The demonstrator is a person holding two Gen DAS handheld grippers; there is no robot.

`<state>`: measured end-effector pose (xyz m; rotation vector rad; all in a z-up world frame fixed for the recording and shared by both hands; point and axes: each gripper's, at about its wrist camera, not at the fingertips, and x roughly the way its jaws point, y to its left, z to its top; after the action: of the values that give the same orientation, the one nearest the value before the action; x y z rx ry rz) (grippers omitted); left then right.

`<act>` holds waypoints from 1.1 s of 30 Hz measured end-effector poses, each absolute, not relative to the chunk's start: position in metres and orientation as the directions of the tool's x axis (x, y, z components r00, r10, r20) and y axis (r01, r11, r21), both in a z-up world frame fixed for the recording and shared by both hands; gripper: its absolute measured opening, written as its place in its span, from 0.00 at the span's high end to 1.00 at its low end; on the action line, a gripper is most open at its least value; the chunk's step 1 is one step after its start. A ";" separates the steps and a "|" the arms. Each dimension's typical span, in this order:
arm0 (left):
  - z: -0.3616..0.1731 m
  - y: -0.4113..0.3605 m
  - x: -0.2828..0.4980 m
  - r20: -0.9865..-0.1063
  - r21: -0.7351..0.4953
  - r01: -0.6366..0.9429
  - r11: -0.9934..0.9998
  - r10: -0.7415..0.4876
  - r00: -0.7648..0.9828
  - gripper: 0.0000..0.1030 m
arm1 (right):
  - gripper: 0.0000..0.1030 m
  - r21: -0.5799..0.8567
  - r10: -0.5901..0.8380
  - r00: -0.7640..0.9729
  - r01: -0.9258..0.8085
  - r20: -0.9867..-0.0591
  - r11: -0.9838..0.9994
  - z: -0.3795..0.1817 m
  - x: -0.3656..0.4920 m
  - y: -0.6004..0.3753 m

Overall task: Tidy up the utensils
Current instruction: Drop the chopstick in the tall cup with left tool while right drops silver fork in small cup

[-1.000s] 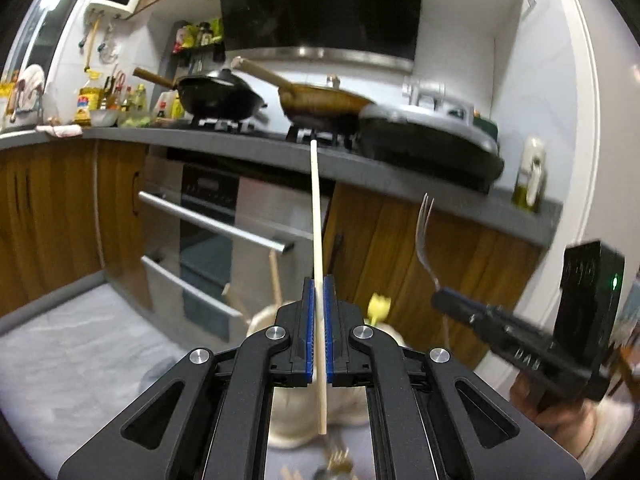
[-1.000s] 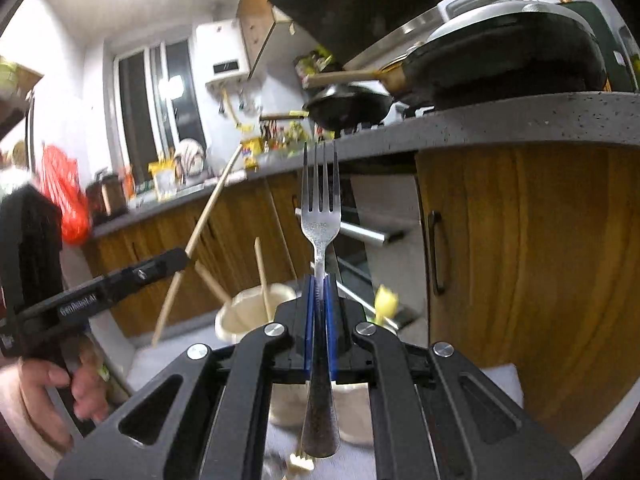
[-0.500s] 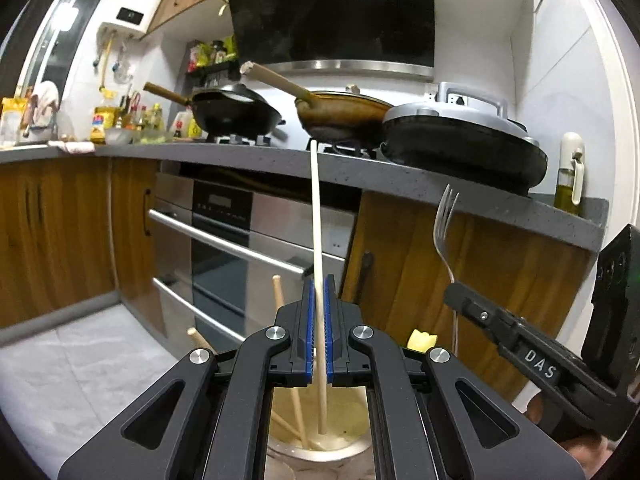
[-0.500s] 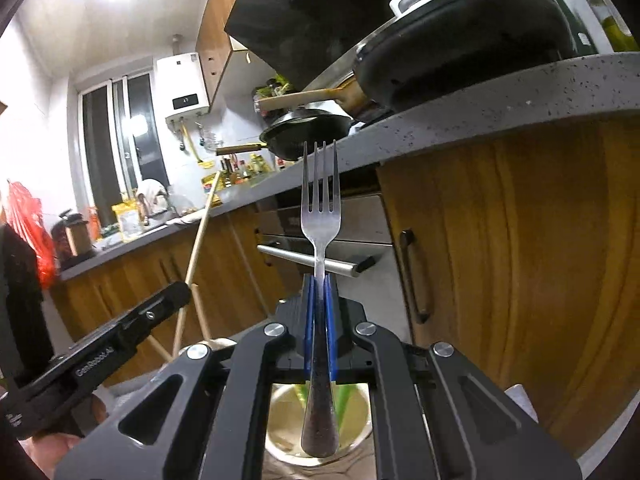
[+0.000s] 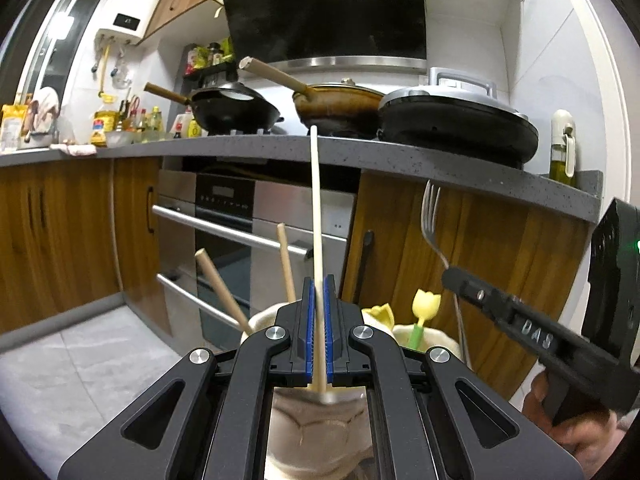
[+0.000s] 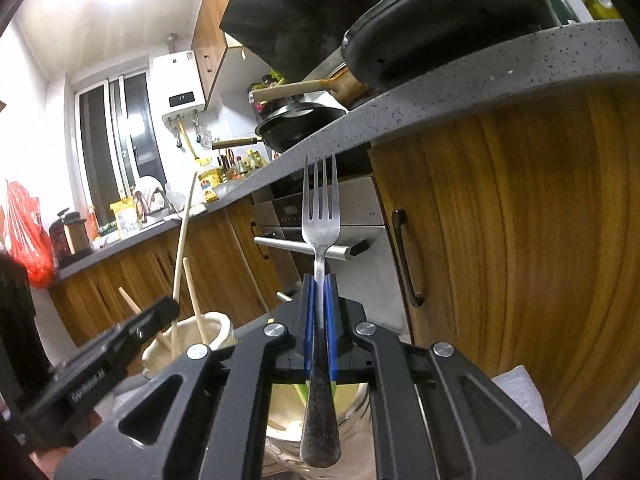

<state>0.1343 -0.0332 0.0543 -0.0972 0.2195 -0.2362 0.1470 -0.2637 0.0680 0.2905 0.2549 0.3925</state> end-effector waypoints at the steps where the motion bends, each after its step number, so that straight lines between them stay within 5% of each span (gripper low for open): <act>1: 0.053 -0.032 0.134 -0.205 -0.125 0.221 0.967 -0.244 0.948 0.95 | 0.95 0.327 0.409 0.894 -0.337 -0.182 0.883 0.071 0.148 -0.262; 10: 0.047 -0.028 0.131 -0.218 -0.142 0.210 0.967 -0.237 0.947 0.95 | 0.95 0.260 0.375 0.915 -0.330 -0.147 0.907 0.078 0.155 -0.237; 33: 0.046 -0.029 0.110 -0.259 -0.058 0.216 0.975 -0.224 0.940 0.95 | 0.95 0.215 0.412 0.863 -0.360 -0.293 0.908 0.050 0.119 -0.248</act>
<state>0.1103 -0.0288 0.0459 -0.0291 0.2672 -0.2249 0.1189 -0.2480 0.0497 0.1553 0.3411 0.4061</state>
